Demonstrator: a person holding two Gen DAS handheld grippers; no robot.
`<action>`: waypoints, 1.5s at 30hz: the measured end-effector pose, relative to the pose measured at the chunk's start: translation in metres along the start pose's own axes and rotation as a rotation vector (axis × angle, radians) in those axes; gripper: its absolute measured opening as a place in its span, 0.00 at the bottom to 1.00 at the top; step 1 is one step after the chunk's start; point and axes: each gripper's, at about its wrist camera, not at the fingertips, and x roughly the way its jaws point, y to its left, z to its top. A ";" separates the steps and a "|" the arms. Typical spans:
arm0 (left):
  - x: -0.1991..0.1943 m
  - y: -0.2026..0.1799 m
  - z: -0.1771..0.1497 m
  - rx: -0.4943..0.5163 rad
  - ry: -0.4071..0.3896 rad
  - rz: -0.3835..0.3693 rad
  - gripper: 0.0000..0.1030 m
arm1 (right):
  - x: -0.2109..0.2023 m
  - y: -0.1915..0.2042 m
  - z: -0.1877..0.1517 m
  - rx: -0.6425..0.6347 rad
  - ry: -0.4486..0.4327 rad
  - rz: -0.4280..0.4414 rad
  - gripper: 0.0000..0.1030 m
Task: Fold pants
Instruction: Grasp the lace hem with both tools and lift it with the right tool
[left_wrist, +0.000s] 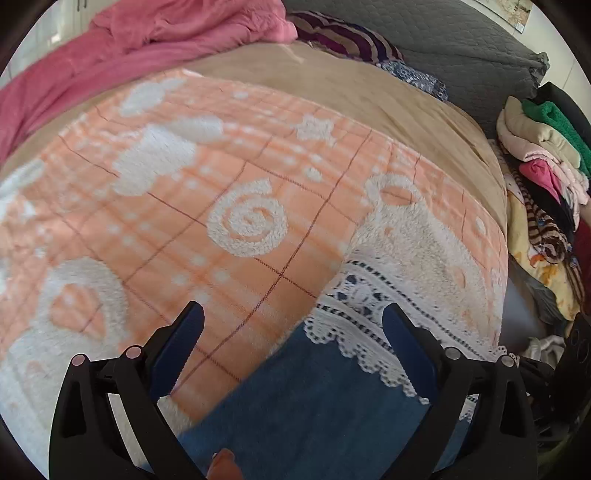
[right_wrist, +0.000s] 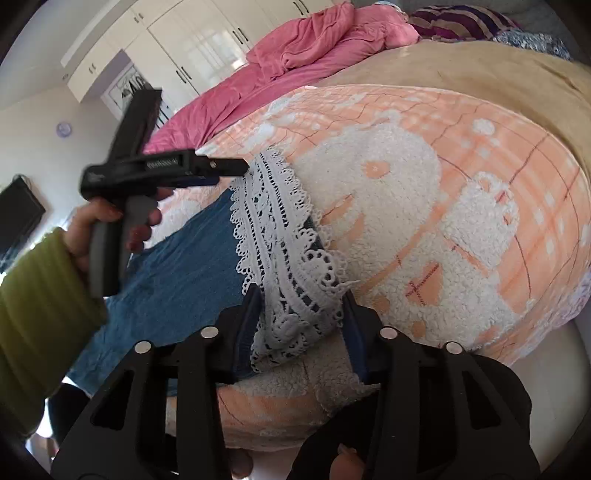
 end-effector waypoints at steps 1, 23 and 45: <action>0.007 0.004 0.000 -0.014 0.026 -0.027 0.93 | 0.001 -0.002 0.000 0.008 0.002 0.007 0.35; 0.023 -0.018 -0.001 -0.037 0.047 -0.169 0.29 | 0.015 -0.006 0.004 0.067 0.023 0.126 0.21; -0.142 0.079 -0.102 -0.156 -0.250 -0.114 0.23 | 0.016 0.176 -0.007 -0.408 0.049 0.345 0.16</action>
